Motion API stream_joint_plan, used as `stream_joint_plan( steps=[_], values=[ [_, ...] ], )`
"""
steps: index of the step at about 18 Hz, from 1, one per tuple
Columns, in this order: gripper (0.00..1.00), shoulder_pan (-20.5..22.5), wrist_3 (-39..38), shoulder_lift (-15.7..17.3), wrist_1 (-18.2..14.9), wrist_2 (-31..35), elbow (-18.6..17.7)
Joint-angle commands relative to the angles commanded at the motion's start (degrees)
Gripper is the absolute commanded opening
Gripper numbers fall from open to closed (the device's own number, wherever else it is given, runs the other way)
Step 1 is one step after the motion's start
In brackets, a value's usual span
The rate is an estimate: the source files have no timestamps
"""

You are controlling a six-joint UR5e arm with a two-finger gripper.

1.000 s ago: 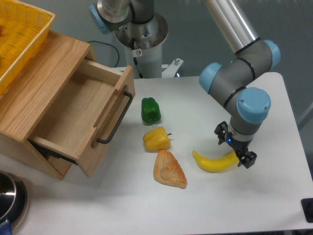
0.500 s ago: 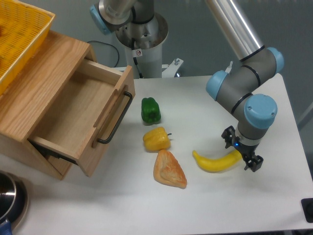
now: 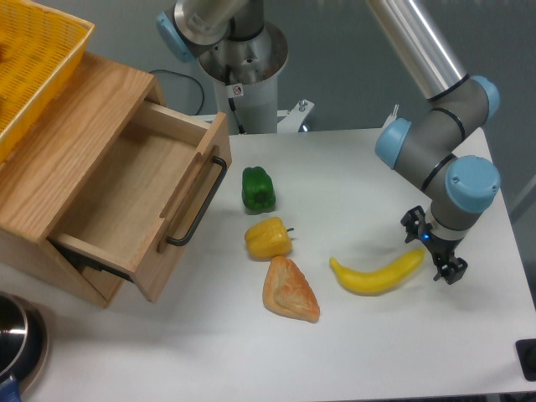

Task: Pick up the banana
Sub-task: 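Close the gripper on the banana's stem end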

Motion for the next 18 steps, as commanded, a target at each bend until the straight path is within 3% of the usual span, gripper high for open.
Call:
stream_joint_plan(
  steps=[9, 13, 18],
  values=[
    [0.77, -0.7, -0.9, 0.0, -0.1, 0.0, -1.7],
    [0.61, -0.8, -2.0, 0.1, -0.1, 0.0, -1.7],
    [0.31, -1.8, -4.4, 0.6, -0.2, 0.0, -2.0]
  ],
)
